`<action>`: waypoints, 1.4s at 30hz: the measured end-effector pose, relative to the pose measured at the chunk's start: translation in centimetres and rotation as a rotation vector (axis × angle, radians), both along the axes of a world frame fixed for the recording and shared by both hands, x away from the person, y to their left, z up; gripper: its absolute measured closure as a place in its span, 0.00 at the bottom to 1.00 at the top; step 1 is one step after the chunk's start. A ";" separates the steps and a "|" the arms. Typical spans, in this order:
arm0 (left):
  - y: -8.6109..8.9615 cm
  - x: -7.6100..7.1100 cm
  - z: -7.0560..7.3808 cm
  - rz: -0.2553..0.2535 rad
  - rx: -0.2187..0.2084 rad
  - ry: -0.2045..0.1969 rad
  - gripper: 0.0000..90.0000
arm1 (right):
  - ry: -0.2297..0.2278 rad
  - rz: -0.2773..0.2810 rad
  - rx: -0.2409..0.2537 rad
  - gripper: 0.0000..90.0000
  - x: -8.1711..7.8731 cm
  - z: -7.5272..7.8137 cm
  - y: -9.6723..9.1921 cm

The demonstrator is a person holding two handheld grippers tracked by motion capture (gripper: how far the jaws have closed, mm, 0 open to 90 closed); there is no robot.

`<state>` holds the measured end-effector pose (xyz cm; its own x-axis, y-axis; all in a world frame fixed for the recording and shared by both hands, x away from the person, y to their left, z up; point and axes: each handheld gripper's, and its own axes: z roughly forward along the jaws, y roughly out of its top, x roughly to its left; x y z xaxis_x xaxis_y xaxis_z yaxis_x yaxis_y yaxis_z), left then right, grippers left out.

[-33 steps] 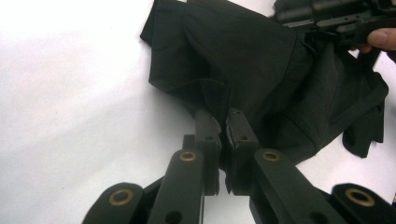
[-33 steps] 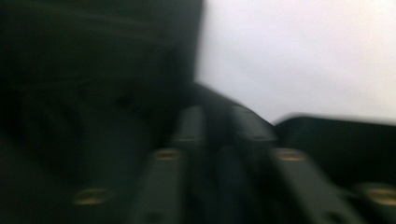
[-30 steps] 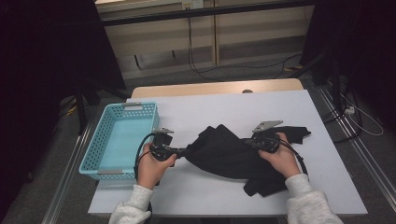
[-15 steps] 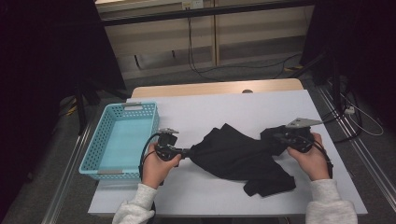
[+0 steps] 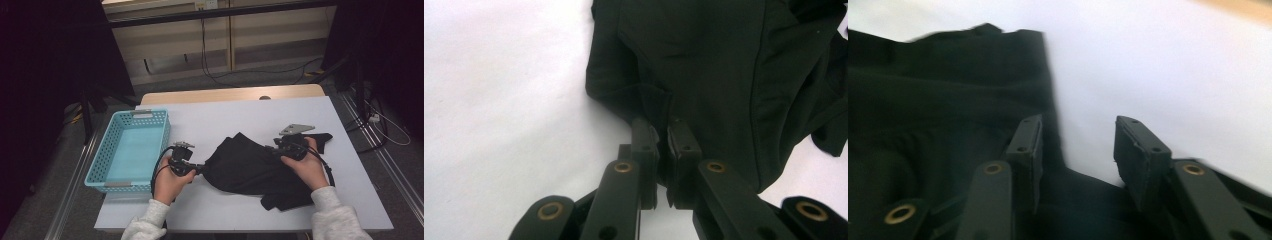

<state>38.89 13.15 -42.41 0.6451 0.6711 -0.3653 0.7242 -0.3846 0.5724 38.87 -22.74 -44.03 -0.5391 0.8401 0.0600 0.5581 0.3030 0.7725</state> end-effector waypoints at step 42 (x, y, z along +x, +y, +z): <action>-0.5 1.1 -1.6 0.061 0.046 -0.142 0.36 | 0.062 0.055 0.105 0.55 -1.1 -1.0 2.7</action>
<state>39.96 12.66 -44.01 0.6458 0.7243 -0.2416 0.6600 -0.3705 0.6535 37.81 -19.99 -45.07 -0.5767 0.7968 0.1802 0.5902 0.2539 0.7662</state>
